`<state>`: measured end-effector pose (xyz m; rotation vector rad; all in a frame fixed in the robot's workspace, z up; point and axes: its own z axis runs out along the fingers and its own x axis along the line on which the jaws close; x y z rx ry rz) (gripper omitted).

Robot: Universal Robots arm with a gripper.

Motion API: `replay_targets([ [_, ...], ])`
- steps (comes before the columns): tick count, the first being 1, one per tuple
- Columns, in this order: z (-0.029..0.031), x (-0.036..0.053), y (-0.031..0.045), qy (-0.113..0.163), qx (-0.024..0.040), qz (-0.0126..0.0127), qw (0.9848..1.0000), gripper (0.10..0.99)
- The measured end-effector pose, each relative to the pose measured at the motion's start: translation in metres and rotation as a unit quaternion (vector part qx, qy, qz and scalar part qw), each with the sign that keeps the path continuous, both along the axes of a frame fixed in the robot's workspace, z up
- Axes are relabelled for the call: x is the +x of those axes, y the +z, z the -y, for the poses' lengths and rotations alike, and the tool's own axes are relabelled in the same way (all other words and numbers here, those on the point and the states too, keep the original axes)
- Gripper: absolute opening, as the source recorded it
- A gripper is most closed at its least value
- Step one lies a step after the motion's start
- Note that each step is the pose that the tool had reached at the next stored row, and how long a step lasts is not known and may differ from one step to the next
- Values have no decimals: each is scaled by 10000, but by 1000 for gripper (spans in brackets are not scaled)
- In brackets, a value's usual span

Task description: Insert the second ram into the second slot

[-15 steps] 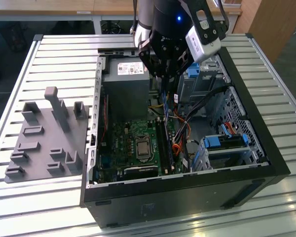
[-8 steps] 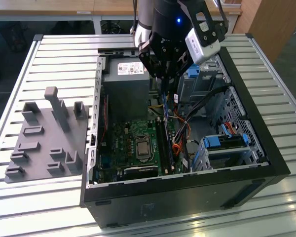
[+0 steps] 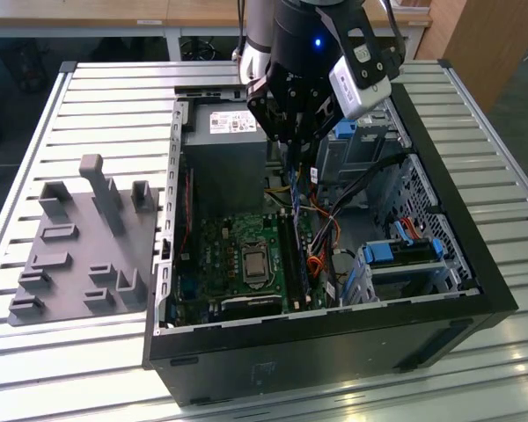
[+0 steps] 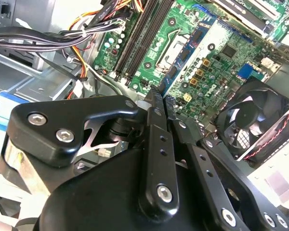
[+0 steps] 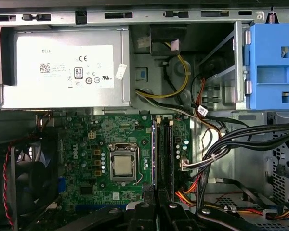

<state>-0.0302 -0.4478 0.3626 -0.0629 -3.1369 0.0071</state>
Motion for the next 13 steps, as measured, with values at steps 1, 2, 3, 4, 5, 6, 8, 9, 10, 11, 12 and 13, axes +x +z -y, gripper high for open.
replay_targets([
  [1,0,0,-2,0,0,0,10000,137],
  [2,0,0,-4,0,0,0,10000,137],
  [3,0,0,-5,0,0,0,10000,137],
  [4,0,0,-7,0,0,0,10000,137],
  [5,0,0,-10,0,0,0,10000,137],
  [6,0,0,-13,0,0,0,10000,137],
  [8,0,0,-23,0,1,0,10000,137],
  [9,0,0,-29,0,1,0,10000,137],
  [10,0,0,-36,0,0,0,10000,137],
  [11,1,0,-42,2,0,0,10000,137],
  [12,3,0,-49,17,0,0,10000,137],
  [13,3,0,-56,56,0,0,10000,137],
])
